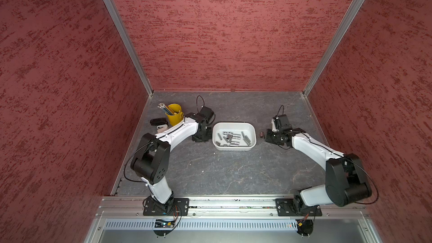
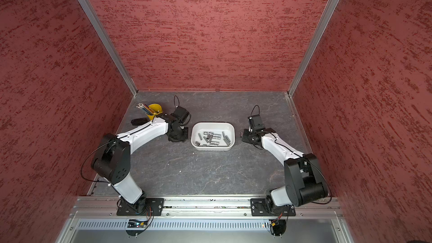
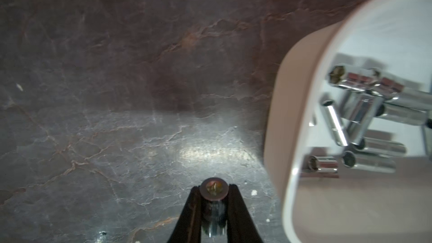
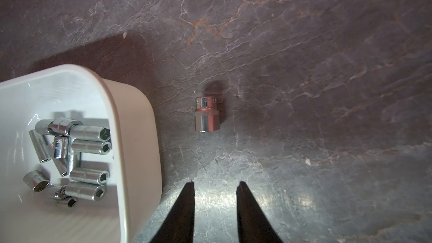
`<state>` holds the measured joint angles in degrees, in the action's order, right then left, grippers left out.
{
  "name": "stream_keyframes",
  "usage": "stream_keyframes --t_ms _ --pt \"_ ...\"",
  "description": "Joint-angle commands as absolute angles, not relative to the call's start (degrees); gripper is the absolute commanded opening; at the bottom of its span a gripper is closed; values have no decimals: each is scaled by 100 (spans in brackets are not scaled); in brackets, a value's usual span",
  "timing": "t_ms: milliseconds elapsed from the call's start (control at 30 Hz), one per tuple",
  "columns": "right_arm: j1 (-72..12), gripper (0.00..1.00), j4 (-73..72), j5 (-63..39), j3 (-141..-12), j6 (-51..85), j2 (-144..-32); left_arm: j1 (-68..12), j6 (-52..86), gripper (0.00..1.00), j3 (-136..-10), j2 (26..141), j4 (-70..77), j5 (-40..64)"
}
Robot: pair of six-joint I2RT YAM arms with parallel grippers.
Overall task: Take out the socket from the storage box
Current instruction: Pick up the socket head from the storage box, then place the socket head at the center of the board.
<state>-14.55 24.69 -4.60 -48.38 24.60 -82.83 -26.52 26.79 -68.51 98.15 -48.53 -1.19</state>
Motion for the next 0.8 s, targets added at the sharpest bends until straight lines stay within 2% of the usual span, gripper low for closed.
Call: stream_keyframes --t_ms 0,500,600,767 --pt "-1491 33 2450 -505 -5045 2399 -8314 -2542 2752 1 -6549 9741 -4288 190" --pt "-1494 33 2498 -510 -5124 2396 -8517 -2417 2708 15 -6470 10502 -3942 343" --pt "-1494 34 2499 -511 -5129 2391 -8524 -2415 2707 20 -6435 10504 -3938 351" --pt "-1498 35 2508 -475 -5125 2406 -8521 -2408 2639 35 -6423 10440 -3942 401"
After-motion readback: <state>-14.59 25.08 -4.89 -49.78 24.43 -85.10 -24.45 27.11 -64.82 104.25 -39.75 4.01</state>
